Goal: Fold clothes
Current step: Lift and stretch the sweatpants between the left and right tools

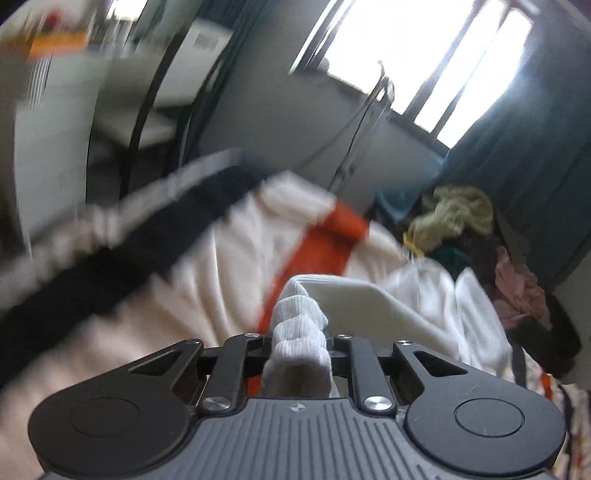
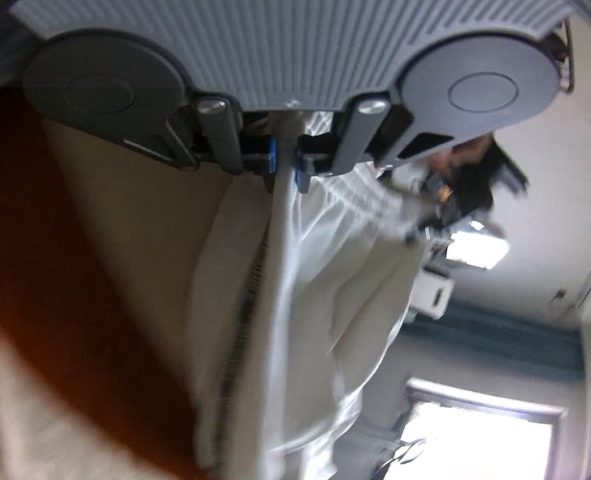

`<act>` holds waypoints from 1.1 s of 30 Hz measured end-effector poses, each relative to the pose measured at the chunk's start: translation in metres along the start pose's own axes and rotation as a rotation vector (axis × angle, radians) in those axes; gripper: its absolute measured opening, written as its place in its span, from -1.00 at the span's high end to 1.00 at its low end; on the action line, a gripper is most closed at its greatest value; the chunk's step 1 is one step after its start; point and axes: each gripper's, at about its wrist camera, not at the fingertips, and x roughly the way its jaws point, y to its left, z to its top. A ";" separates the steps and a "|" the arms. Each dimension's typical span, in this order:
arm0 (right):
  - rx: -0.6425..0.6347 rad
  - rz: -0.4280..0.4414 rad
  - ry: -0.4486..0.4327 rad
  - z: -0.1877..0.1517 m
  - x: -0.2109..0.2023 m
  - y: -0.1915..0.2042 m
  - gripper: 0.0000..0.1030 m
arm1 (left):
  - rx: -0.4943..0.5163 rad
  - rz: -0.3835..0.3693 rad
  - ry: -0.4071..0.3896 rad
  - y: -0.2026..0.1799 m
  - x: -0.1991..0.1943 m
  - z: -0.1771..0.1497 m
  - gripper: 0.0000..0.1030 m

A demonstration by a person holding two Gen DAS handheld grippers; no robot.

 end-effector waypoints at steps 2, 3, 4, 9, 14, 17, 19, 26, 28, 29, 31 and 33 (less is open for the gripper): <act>-0.023 0.045 0.030 -0.015 0.034 0.026 0.76 | 0.037 0.038 -0.042 0.007 0.000 0.041 0.67; -0.028 0.065 0.049 -0.020 0.055 0.040 0.76 | 0.050 0.062 -0.056 0.012 0.001 0.061 0.67; -0.033 0.085 0.069 -0.026 0.075 0.054 0.77 | 0.057 0.089 -0.065 0.019 0.005 0.081 0.67; -0.054 0.179 0.149 -0.046 0.174 0.117 0.77 | 0.073 0.239 -0.096 0.060 0.041 0.172 0.67; -0.028 0.221 0.247 -0.047 0.267 0.149 0.77 | 0.090 0.352 -0.046 0.113 0.116 0.230 0.67; -0.021 0.193 0.290 -0.044 0.306 0.150 0.76 | 0.099 0.377 0.019 0.134 0.170 0.240 0.65; -0.009 0.177 0.312 -0.041 0.322 0.146 0.76 | 0.081 0.371 0.063 0.144 0.197 0.240 0.63; 0.019 0.197 0.380 -0.026 0.310 0.154 0.67 | 0.066 0.362 0.113 0.160 0.219 0.226 0.39; -0.014 0.193 0.419 -0.026 0.305 0.165 0.36 | 0.105 0.358 0.122 0.152 0.206 0.222 0.06; -0.032 0.188 0.438 -0.028 0.303 0.173 -0.11 | 0.131 0.355 0.128 0.147 0.199 0.219 -0.11; -0.074 0.185 0.430 -0.029 0.286 0.182 -0.64 | 0.181 0.374 0.120 0.129 0.178 0.212 -0.56; -0.132 0.191 0.398 -0.028 0.256 0.190 -0.64 | 0.226 0.381 0.082 0.106 0.149 0.203 -0.58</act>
